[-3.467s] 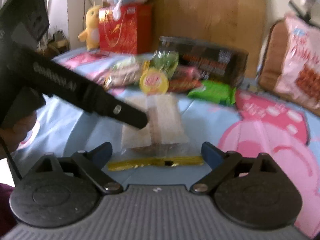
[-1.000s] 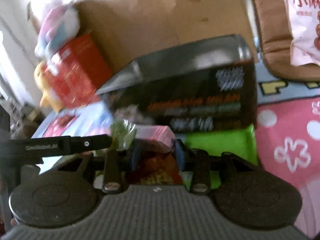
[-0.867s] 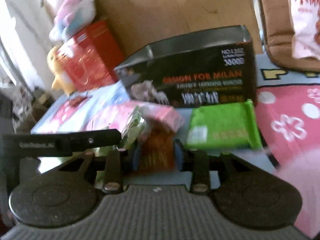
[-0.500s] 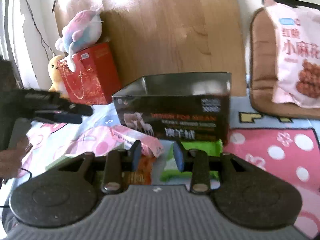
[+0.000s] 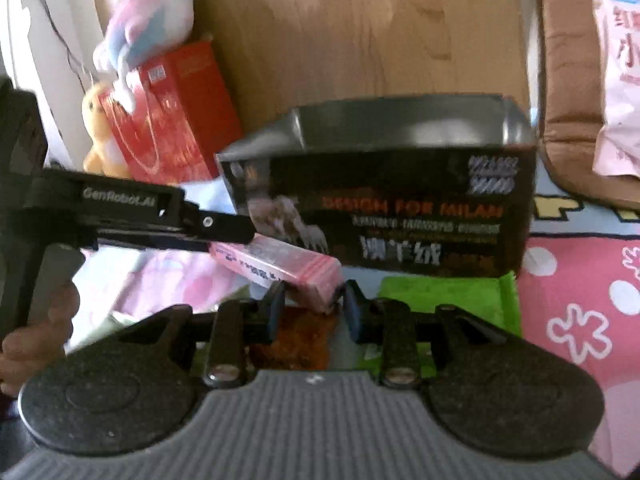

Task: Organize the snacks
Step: 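Grasp the pink candy box with the right gripper, then carry the pink candy box into the black box and release it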

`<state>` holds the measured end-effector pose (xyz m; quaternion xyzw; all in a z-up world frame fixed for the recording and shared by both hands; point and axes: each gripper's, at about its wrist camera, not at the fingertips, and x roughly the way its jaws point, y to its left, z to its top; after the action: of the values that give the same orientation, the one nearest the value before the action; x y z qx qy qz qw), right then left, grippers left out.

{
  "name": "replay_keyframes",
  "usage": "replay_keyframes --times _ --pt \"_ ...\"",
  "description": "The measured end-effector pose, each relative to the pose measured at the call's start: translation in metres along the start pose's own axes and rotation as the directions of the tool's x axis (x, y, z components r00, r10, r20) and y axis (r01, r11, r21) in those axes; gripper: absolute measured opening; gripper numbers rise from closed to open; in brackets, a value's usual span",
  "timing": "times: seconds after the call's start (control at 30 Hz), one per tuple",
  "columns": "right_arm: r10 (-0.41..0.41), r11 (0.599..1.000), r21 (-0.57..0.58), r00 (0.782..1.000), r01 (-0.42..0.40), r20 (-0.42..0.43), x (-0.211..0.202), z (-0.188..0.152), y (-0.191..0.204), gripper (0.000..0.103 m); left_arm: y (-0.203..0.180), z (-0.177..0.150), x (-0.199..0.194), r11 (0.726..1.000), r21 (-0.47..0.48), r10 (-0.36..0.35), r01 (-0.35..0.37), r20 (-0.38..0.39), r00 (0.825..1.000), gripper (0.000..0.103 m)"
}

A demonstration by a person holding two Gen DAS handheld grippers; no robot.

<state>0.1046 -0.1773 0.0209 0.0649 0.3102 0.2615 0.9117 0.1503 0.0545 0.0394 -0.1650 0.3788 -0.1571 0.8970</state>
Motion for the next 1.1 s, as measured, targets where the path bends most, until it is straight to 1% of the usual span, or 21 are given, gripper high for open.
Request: replay_keyframes --times 0.07,0.17,0.27,0.4,0.5,0.63,0.73,0.83,0.93,1.03,1.1 --pt "0.002 1.0 -0.011 0.999 -0.002 0.05 -0.023 0.0 0.001 0.035 -0.012 -0.005 -0.016 0.999 0.007 -0.032 0.032 0.023 0.999 0.05" --pt "-0.028 0.999 -0.034 0.995 0.031 0.093 -0.056 -0.012 0.002 0.036 -0.04 -0.019 -0.028 0.997 0.045 -0.067 0.066 0.025 0.997 0.05" --pt "-0.066 0.997 -0.025 0.993 0.069 0.098 -0.089 -0.03 -0.005 0.036 -0.07 -0.041 -0.034 0.993 0.084 -0.088 0.089 -0.006 0.996 0.052" --pt "-0.132 0.991 0.01 0.987 0.131 0.091 -0.131 -0.058 -0.02 0.037 -0.112 -0.072 -0.03 0.98 0.155 -0.121 0.127 -0.052 0.991 0.052" --pt "-0.176 0.984 0.05 0.982 0.172 0.072 -0.152 -0.079 -0.03 0.037 -0.135 -0.091 -0.023 0.967 0.212 -0.127 0.144 -0.093 0.988 0.052" --pt "-0.201 0.975 0.1 0.979 0.197 0.032 -0.16 -0.102 -0.041 0.038 -0.145 -0.113 -0.012 0.962 0.229 -0.114 0.147 -0.152 0.982 0.052" --pt "-0.202 0.975 0.094 0.979 0.199 0.028 -0.157 -0.113 -0.039 0.04 -0.151 -0.124 -0.014 0.95 0.29 -0.078 0.113 -0.127 0.989 0.053" --pt "-0.213 0.977 0.035 0.976 0.211 0.052 -0.155 -0.119 -0.031 0.044 -0.154 -0.136 -0.018 0.936 0.343 -0.043 0.074 -0.097 0.994 0.06" --pt "-0.224 0.974 -0.014 0.972 0.226 0.076 -0.153 -0.123 -0.024 0.046 -0.159 -0.142 -0.021 0.923 0.38 -0.028 0.056 -0.078 0.997 0.067" --pt "-0.239 0.969 -0.041 0.968 0.243 0.082 -0.152 -0.123 -0.021 0.046 -0.164 -0.147 -0.021 0.913 0.404 -0.025 0.05 -0.066 0.997 0.071" --pt "-0.245 0.967 -0.045 0.966 0.249 0.082 -0.152 -0.122 -0.021 0.045 -0.165 -0.148 -0.021 0.91 0.41 -0.033 0.058 -0.068 0.997 0.071"
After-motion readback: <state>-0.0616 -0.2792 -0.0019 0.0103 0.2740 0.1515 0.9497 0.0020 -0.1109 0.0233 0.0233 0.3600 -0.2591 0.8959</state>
